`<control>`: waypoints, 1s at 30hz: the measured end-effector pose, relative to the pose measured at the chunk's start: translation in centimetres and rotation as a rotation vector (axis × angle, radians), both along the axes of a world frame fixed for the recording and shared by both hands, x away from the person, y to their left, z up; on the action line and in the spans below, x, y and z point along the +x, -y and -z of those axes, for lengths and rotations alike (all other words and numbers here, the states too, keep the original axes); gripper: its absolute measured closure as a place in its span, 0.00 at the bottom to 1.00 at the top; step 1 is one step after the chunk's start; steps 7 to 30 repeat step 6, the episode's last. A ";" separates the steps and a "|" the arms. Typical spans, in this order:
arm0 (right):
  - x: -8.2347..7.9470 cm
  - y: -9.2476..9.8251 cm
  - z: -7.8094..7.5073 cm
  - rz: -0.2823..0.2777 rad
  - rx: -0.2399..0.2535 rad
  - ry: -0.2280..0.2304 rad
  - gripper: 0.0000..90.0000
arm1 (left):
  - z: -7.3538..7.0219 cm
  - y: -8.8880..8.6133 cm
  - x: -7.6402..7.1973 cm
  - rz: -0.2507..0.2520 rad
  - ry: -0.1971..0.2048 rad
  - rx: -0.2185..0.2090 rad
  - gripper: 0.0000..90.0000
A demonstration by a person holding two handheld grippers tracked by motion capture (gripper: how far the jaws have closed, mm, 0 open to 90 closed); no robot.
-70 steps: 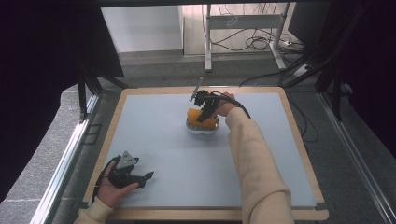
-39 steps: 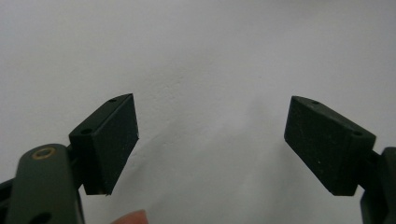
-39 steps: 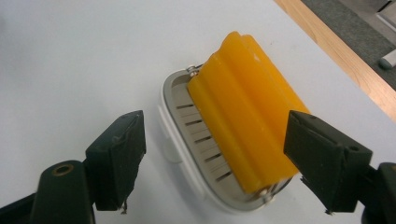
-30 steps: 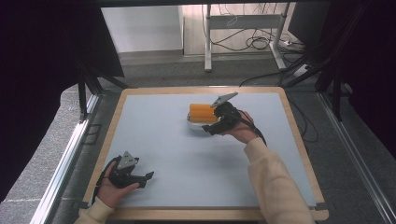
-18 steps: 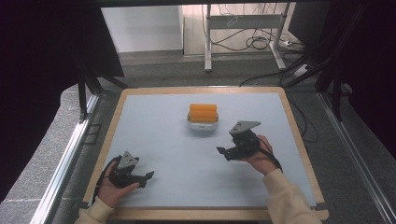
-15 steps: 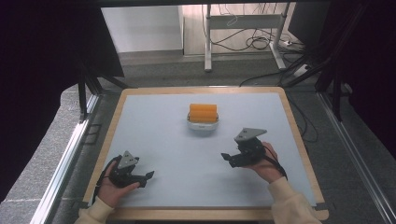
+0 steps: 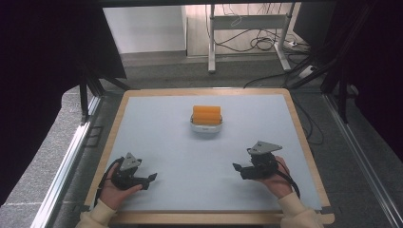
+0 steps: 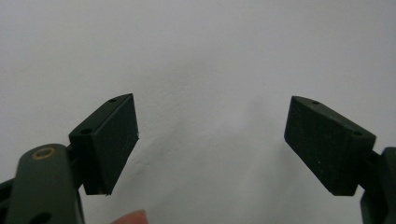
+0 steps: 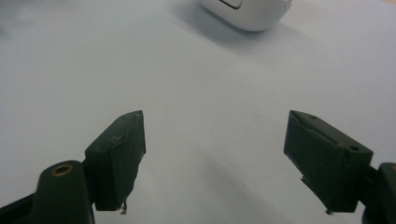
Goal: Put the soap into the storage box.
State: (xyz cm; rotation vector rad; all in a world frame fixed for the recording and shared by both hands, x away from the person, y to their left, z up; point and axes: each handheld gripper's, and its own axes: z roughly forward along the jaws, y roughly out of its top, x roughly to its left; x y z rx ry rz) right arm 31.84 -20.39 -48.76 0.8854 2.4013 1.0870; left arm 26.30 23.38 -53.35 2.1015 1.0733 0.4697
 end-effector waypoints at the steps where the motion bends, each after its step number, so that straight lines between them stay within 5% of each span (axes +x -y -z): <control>1: 0.0 0.0 0.0 -0.001 0.002 0.009 0.23 | -0.1 0.1 0.0 0.002 0.002 0.002 0.20; 30: 0.4 0.4 0.2 0.015 0.026 0.006 0.20 | -0.4 0.2 0.2 -0.009 0.011 -0.004 0.20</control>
